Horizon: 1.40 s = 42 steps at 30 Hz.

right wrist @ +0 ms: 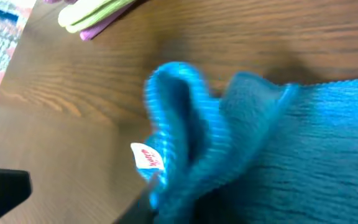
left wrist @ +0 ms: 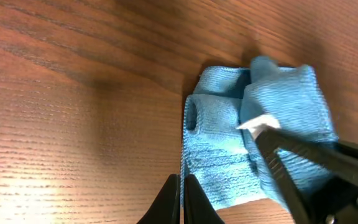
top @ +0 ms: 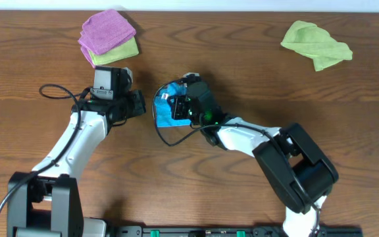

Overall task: Fold the cloth
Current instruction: 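Lay the folded end down and release it with the right gripper, then retract the right gripper to rest and grasp the folded blue cloth with the left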

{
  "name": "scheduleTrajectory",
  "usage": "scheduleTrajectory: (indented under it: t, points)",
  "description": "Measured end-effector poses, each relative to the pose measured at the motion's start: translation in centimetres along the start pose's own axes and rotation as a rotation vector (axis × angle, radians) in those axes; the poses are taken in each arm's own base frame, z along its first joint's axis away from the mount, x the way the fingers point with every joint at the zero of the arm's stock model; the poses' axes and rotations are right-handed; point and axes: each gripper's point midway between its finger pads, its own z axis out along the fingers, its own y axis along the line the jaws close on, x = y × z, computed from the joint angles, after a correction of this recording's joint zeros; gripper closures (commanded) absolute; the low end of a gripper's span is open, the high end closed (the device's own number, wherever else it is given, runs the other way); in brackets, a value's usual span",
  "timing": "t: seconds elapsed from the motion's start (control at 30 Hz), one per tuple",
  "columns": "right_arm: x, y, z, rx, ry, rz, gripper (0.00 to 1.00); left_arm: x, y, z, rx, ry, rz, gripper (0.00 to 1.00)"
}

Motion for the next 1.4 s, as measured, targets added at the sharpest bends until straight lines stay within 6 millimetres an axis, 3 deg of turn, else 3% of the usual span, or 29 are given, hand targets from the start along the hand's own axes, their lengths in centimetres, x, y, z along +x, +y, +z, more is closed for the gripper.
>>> scheduleTrajectory:
  t: [0.17,0.5,0.83,1.0,1.07,1.3,1.33,1.4]
  points:
    - [0.5,1.3,0.1,-0.040,0.016,-0.020,0.59,-0.2,-0.1,-0.5,0.000,-0.013,0.003,0.94]
    - [1.4,4.4,-0.1,-0.175,0.064,-0.033,0.57,-1.2,0.2,-1.9,-0.003,-0.056,-0.008,0.95]
    - [2.0,5.0,-0.2,-0.204,0.091,-0.015,0.52,-2.6,2.5,-4.1,-0.031,-0.110,-0.068,0.93]
    - [1.9,5.1,-0.4,-0.213,0.095,-0.011,0.48,-2.5,3.2,-4.4,-0.042,-0.107,-0.084,0.84]
    - [1.4,5.2,-0.6,-0.217,0.087,-0.013,0.45,-2.5,3.2,-4.4,-0.043,-0.108,-0.080,0.75]
    - [-3.4,4.1,-4.3,-0.164,0.021,-0.028,0.29,-2.6,2.9,-4.7,-0.030,-0.112,-0.072,0.54]
    - [-4.2,3.7,-5.0,-0.149,0.011,-0.031,0.26,-2.6,2.8,-4.7,-0.024,-0.112,-0.071,0.50]
    - [-5.6,3.0,-6.6,-0.120,-0.007,-0.046,0.08,-2.6,2.4,-4.9,-0.005,-0.111,-0.064,0.41]
